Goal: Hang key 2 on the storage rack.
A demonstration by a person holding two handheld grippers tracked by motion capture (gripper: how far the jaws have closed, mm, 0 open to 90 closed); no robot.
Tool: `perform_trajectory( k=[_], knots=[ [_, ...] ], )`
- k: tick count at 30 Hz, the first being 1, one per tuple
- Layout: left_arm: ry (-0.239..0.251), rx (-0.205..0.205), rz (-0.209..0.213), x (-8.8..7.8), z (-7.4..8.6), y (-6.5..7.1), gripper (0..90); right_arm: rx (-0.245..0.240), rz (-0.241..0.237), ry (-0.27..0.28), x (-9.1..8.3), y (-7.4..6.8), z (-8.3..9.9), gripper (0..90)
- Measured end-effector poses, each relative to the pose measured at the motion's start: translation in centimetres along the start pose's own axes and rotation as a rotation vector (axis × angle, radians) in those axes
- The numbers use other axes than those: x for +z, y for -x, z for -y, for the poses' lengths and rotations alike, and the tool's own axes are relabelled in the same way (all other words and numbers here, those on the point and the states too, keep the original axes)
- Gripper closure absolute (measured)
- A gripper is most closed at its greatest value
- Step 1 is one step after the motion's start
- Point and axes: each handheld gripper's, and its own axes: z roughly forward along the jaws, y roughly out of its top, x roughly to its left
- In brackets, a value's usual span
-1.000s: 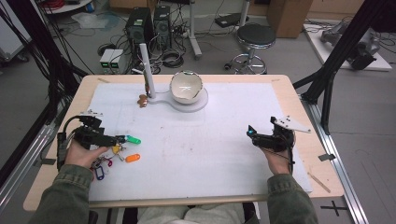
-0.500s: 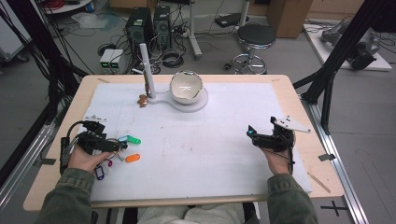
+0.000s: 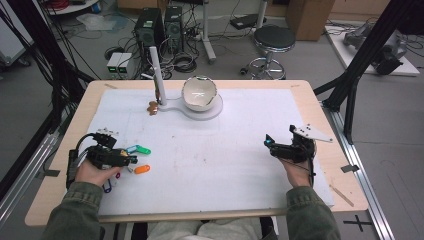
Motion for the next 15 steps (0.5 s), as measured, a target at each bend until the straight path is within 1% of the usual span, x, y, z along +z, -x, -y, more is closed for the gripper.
perform_trajectory(
  k=[3,4,7,9,10,11,12,14,15],
  knots=[
    [-0.027,0.001,0.0,0.17,0.05,0.09,36.0,0.001,-0.002,-0.001,0.0,-0.02,0.0,0.5],
    [-0.034,-0.001,-0.009,0.23,0.05,0.11,38.2,0.0,0.001,0.001,0.01,0.0,0.0,0.5],
    [-0.047,-0.008,-0.015,0.37,0.07,0.15,41.9,-0.001,0.001,0.0,0.01,0.02,0.0,0.5],
    [-0.06,-0.015,-0.022,0.46,0.1,0.19,48.0,0.0,0.0,-0.001,0.0,-0.01,0.0,0.5],
    [-0.075,-0.014,-0.028,0.52,0.11,0.2,49.5,0.0,0.0,-0.002,0.0,-0.01,0.0,0.5],
    [-0.074,-0.009,-0.032,0.58,0.16,0.27,51.6,0.001,0.0,-0.002,0.01,-0.02,0.0,0.5],
    [-0.081,0.003,-0.032,0.55,0.17,0.3,55.8,0.003,-0.002,-0.004,0.01,-0.03,0.0,0.5],
    [-0.085,0.014,-0.053,0.55,0.18,0.36,65.4,0.004,-0.003,-0.006,0.0,-0.05,0.01,0.5],
    [-0.086,0.025,-0.069,0.55,0.19,0.37,72.8,0.003,-0.002,-0.006,0.01,-0.05,0.01,0.5]
  ],
)
